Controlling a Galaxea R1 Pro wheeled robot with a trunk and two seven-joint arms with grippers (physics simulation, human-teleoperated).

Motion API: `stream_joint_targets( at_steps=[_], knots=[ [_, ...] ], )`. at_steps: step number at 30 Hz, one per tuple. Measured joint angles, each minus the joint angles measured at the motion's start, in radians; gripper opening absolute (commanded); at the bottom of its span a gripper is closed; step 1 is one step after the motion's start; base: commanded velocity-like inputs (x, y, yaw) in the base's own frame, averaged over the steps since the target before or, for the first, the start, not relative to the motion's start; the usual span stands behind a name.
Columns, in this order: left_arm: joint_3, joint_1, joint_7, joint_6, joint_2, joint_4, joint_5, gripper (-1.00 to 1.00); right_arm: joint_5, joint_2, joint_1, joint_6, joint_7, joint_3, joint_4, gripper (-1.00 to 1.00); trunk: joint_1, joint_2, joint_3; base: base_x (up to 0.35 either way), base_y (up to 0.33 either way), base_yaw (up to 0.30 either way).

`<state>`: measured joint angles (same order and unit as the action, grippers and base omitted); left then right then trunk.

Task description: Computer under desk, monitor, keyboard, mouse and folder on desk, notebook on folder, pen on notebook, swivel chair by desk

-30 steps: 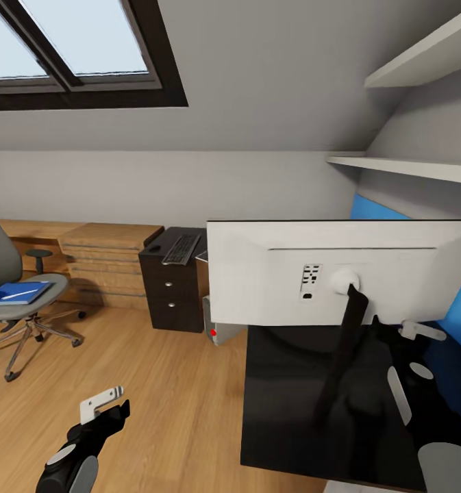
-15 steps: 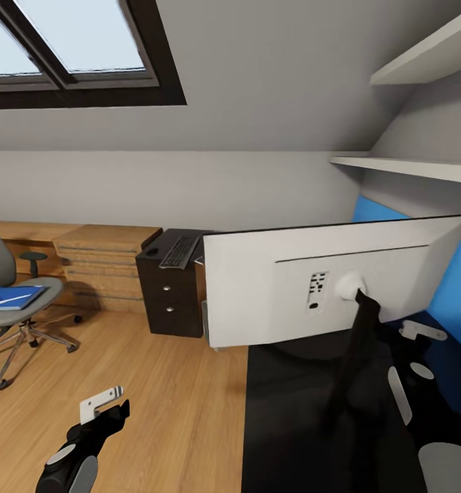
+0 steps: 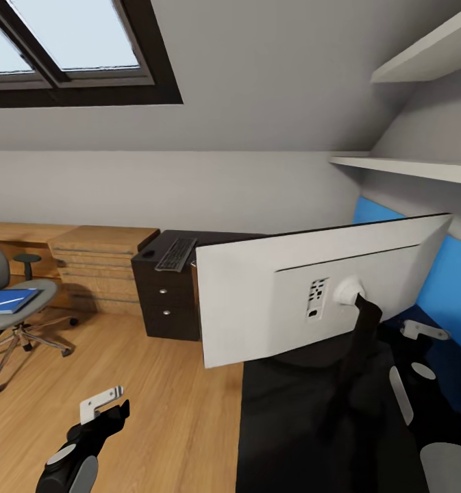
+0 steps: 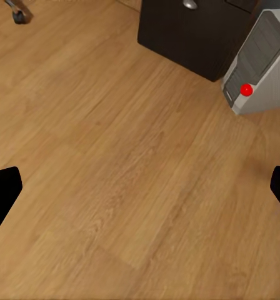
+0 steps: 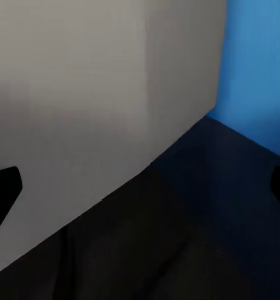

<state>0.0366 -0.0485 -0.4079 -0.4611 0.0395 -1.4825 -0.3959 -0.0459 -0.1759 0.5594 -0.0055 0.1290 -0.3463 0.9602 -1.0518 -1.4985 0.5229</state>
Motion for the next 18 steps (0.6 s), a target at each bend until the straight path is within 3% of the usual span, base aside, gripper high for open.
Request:
stream_joint_targets(
  at_steps=[11,18],
  knots=[
    [0.000,0.000,0.001,-0.003,0.000,0.001,0.020,1.00,0.000,-0.009,0.000,-0.004,0.000,0.000,0.000,1.00,0.000,0.000,0.000,-0.007,-0.050,0.000],
    [0.000,0.000,0.002,-0.007,-0.001,0.000,0.020,1.00,-0.001,-0.009,-0.001,-0.005,0.003,-0.004,0.003,1.00,-0.001,0.000,0.000,-0.257,-0.001,0.000]
  ],
)
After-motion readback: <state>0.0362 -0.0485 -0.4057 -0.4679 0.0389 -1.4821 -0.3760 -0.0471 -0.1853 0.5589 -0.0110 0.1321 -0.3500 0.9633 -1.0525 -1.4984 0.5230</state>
